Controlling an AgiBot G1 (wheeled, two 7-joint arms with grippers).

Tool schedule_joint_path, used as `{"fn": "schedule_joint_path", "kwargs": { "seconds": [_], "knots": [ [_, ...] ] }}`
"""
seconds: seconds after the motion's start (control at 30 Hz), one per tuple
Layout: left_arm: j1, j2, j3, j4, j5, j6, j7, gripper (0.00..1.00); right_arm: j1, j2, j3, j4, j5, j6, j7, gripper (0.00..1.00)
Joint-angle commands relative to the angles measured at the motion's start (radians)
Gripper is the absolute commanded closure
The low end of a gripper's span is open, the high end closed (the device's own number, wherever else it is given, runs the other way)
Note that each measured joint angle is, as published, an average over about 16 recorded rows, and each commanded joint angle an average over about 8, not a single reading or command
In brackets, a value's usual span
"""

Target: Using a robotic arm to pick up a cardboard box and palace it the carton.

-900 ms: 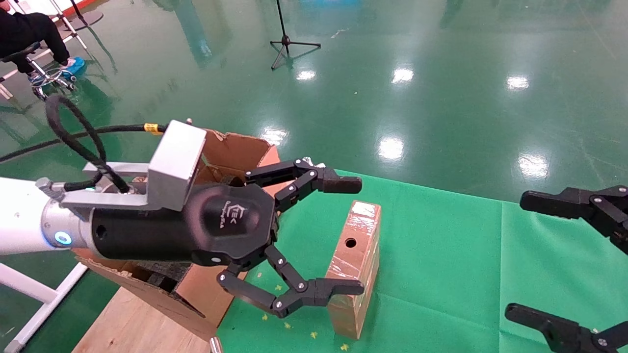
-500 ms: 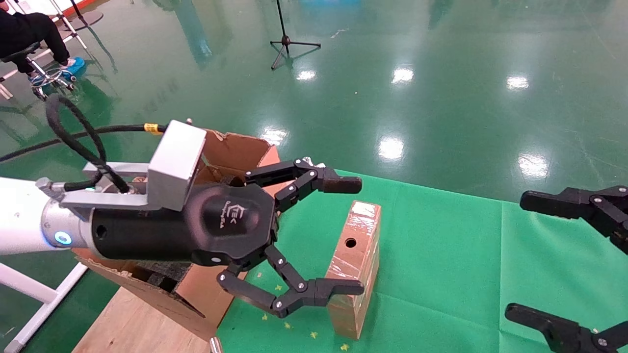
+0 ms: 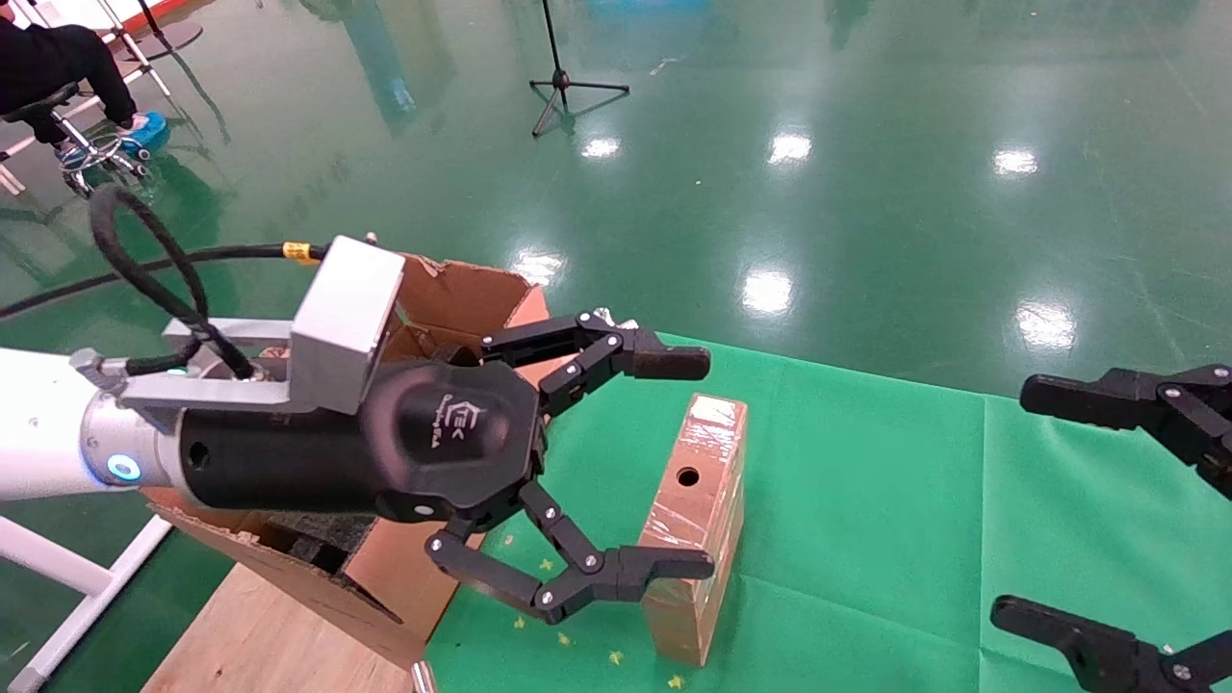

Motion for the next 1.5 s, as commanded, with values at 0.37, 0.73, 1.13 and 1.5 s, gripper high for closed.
{"fn": "schedule_joint_path", "kwargs": {
  "seconds": [0.37,0.73,1.13,1.5],
  "knots": [
    [-0.015,-0.012,0.02,0.0,0.062,-0.031,-0.025,0.0,0.0,0.0,0.0,0.0,0.0,0.0,0.0,1.0],
    [-0.07,-0.021,0.07,-0.005,0.21,-0.149,-0.136,0.0,0.0,0.0,0.0,0.0,0.0,0.0,0.0,1.0],
    [-0.091,-0.024,0.099,-0.022,0.29,-0.203,-0.202,0.0,0.0,0.0,0.0,-0.001,0.0,0.0,0.0,1.0],
    [-0.372,0.115,0.305,-0.039,0.738,-0.27,-0.723,0.0,0.0,0.0,0.0,-0.001,0.0,0.0,0.0,1.0]
  ]
}}
